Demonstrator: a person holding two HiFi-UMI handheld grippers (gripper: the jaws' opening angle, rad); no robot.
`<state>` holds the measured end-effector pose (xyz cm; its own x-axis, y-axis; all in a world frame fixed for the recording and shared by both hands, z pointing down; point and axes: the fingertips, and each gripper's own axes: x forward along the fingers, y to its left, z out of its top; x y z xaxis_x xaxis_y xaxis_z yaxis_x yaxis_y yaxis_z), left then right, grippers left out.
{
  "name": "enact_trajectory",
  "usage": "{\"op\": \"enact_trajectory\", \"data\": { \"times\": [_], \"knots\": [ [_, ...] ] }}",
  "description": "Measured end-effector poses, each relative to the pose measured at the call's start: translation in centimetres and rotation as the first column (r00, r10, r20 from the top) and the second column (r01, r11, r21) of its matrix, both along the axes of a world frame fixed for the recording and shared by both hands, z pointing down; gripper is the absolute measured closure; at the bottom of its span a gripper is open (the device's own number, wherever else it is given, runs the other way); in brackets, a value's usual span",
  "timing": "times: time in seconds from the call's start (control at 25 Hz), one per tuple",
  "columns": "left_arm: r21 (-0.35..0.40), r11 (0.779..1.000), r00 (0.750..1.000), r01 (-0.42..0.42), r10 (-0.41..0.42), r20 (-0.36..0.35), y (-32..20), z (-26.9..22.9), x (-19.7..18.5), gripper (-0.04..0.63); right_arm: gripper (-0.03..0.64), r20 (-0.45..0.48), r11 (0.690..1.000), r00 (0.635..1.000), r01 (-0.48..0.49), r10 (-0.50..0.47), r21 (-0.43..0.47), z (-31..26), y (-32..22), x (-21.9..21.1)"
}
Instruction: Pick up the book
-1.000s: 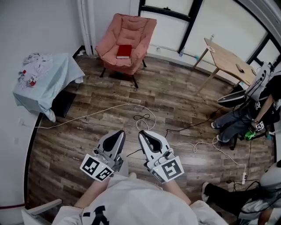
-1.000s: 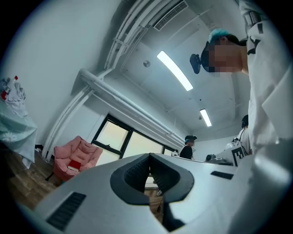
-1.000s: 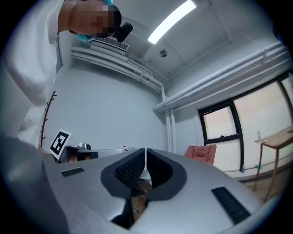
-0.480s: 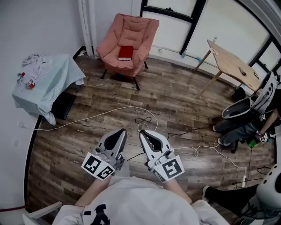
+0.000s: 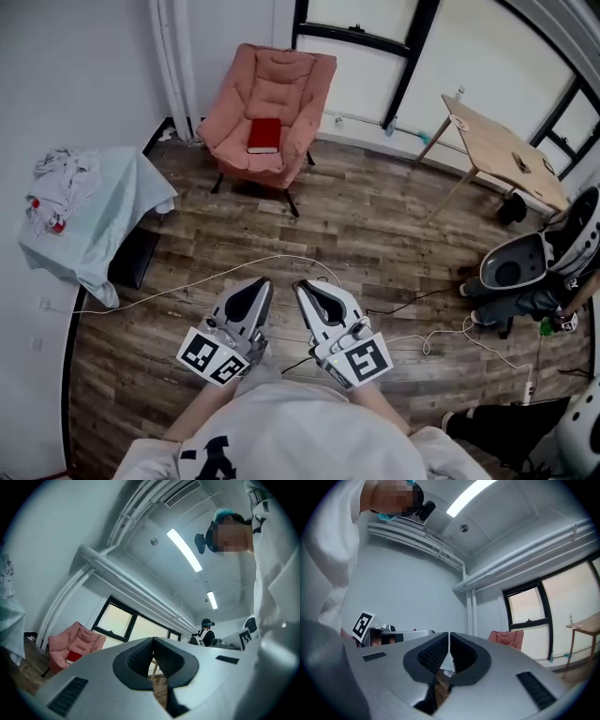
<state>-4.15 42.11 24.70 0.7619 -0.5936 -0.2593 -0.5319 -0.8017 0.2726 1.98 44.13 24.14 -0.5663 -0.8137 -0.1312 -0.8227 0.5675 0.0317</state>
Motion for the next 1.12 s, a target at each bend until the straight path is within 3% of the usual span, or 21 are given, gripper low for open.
{"op": "enact_trajectory", "data": {
  "times": [0.52,0.84,1.12],
  "knots": [
    [-0.003,0.998,0.998,-0.056,0.056,0.024,-14.1,0.1,-2.5,0.592,0.583,0.032,0.999,0.999,-0.034,0.034,-0.005,-0.3,-14.3,-3.4],
    [-0.046,0.997,0.998,-0.054,0.055,0.017,-17.1,1.3,-3.3,0.592,0.583,0.031,0.998,0.999,-0.023,0.025,-0.051,0.8,-17.3,-4.4],
    [-0.035,0.999,0.999,-0.039,0.040,0.010,-18.3,0.7,-4.3,0.592,0.583,0.032,1.000,0.999,-0.016,0.016,-0.023,-0.1,-18.8,-5.1]
  ]
}}
